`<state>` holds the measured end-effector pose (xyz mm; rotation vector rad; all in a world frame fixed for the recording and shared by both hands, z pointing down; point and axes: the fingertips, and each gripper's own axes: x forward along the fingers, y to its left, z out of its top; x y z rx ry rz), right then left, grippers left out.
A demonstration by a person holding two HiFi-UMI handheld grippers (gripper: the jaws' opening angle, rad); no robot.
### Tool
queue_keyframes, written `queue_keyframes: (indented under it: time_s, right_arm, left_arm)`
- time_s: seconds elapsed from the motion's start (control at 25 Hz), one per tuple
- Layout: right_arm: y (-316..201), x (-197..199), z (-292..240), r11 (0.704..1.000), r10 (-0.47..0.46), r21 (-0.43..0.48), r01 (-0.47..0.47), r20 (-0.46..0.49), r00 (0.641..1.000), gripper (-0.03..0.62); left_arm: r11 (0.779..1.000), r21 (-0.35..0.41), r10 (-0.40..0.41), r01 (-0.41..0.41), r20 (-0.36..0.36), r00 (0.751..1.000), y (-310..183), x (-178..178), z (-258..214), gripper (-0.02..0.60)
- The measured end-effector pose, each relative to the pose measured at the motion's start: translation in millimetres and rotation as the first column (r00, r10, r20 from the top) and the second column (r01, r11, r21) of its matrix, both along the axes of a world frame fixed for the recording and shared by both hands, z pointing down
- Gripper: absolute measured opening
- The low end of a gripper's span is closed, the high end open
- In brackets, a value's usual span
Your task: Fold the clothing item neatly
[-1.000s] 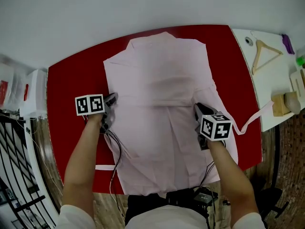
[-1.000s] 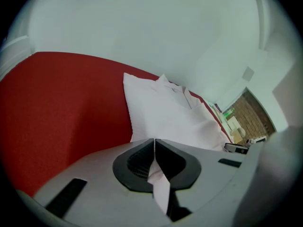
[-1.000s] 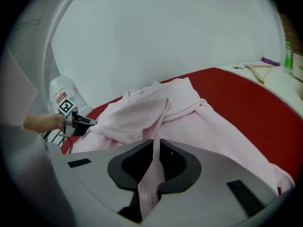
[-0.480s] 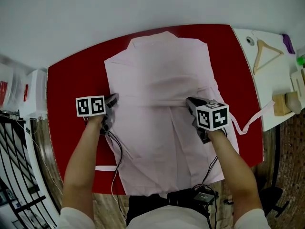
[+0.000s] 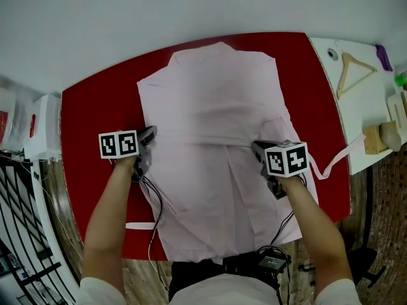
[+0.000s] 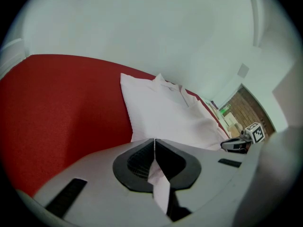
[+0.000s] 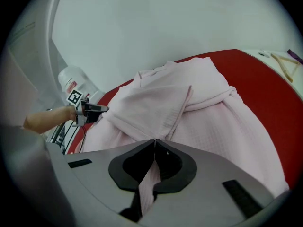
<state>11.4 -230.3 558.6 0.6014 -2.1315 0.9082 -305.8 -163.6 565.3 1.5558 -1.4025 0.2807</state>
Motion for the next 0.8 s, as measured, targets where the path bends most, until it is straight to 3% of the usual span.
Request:
queue_keyframes:
  time_s: [0.12, 0.24, 0.32, 0.4, 0.52, 0.64, 0.8]
  right_arm:
    - [3, 6, 2, 1.000, -0.005, -0.009, 0.004, -0.020, 1.000, 0.018]
    - [7, 7, 0, 1.000, -0.025, -0.008, 0.024, -0.036, 0.999, 0.018]
    - [2, 5, -8, 0.999, -0.031, 0.039, 0.032, -0.027, 0.999, 0.018]
    - [-7, -3, -21, 0.994, -0.034, 0.104, 0.034, 0.001, 0.999, 0.018]
    - [-14, -22, -31, 0.988, -0.044, 0.149, 0.036, 0.050, 0.998, 0.018]
    - [-13, -38, -27, 0.990, -0.053, 0.134, 0.043, 0.071, 0.996, 0.018]
    - [-8, -40, -14, 0.991, -0.070, 0.116, 0.065, 0.037, 0.997, 0.018]
  left_arm:
    - [1.000, 0.007, -0.007, 0.007, 0.027, 1.000, 0, -5, -4, 0.014]
    - [0.998, 0.064, 0.020, -0.030, 0.149, 0.989, -7, -13, -29, 0.014]
    - [0.987, 0.127, 0.073, -0.103, 0.217, 0.973, -24, -4, -59, 0.014]
    - [0.961, 0.192, 0.149, -0.199, 0.249, 0.957, -50, 23, -89, 0.014]
    - [0.900, 0.243, 0.305, -0.362, 0.241, 0.921, -88, 90, -113, 0.014]
    - [0.844, 0.212, 0.458, -0.492, 0.192, 0.868, -118, 159, -101, 0.014]
    - [0.792, 0.102, 0.584, -0.602, 0.163, 0.795, -142, 211, -63, 0.014]
